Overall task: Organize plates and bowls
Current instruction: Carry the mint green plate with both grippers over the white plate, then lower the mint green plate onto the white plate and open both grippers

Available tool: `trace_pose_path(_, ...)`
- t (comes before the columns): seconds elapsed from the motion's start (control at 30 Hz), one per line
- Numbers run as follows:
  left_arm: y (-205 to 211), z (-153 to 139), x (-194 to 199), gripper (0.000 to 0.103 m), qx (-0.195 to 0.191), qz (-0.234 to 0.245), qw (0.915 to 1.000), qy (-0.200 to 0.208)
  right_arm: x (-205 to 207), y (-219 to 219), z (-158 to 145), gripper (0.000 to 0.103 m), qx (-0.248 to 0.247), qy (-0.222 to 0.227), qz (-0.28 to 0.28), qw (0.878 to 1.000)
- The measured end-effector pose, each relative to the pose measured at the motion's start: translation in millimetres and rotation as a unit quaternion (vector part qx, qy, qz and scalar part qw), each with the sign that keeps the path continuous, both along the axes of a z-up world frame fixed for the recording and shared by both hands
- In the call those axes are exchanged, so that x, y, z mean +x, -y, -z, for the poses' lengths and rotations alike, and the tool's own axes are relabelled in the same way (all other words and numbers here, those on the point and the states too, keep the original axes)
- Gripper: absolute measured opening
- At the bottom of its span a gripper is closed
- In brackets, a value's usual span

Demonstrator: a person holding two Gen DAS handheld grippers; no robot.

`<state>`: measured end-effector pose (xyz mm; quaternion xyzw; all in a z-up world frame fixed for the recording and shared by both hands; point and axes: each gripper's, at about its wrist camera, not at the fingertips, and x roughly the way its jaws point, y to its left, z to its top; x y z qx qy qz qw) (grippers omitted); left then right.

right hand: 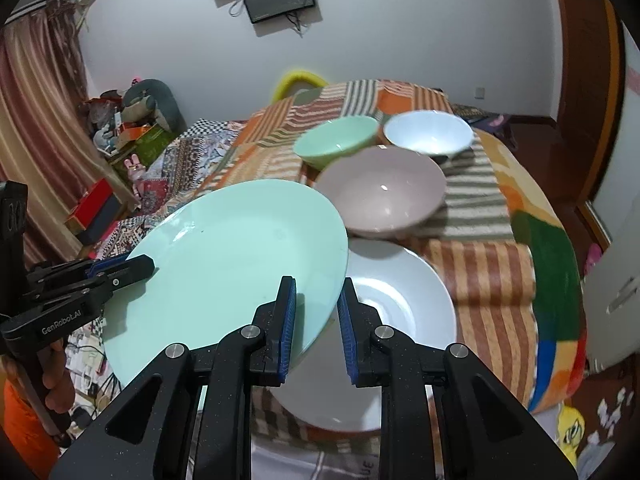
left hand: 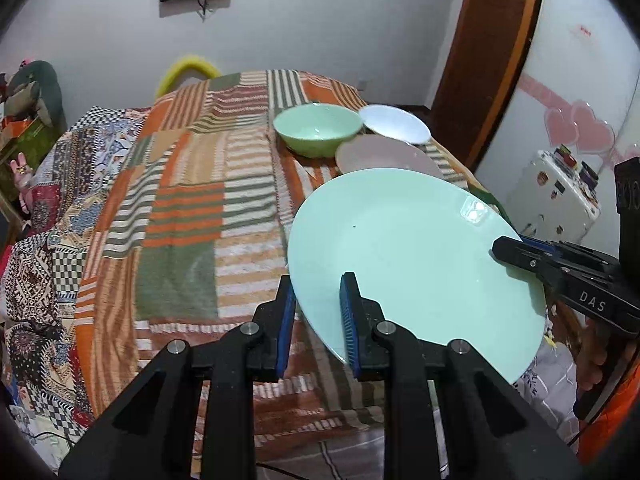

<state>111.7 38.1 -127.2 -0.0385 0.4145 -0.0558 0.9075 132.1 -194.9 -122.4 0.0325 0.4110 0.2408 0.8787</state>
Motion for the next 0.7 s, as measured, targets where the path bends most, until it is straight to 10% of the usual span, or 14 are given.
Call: trace_pose_path(0.7,47.7,56.5,32.8,0.022,0.015,0.038,0.9962,-0.077,-1.4,42.6,51.6,0.019,0.001,-0.068,0.039,0.997)
